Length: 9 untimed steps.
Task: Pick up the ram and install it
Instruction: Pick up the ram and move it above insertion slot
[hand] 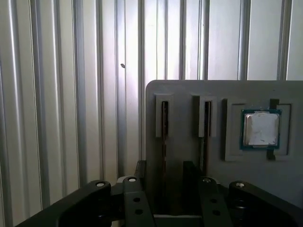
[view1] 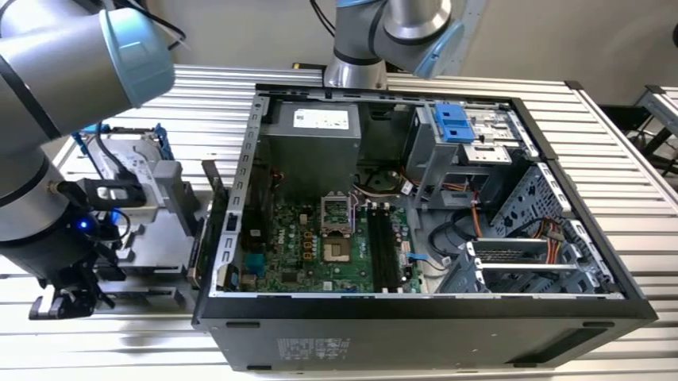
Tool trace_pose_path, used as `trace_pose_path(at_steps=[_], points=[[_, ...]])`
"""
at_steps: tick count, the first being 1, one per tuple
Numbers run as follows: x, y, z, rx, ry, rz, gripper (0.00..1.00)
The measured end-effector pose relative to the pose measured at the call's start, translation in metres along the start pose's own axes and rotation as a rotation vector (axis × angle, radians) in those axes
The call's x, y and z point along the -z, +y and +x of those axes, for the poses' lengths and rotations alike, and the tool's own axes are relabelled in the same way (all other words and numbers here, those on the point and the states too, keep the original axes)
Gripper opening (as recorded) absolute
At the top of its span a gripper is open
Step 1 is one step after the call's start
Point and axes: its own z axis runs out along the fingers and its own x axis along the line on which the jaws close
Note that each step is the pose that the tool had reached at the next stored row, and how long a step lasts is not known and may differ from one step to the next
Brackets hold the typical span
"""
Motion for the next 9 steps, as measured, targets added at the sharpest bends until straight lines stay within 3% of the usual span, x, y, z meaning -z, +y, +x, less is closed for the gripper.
trace_pose_path(at_steps=[9], points=[[-0.0086, 0.0, -0.0032, 0.0, 0.0055, 0.0001, 1.0]])
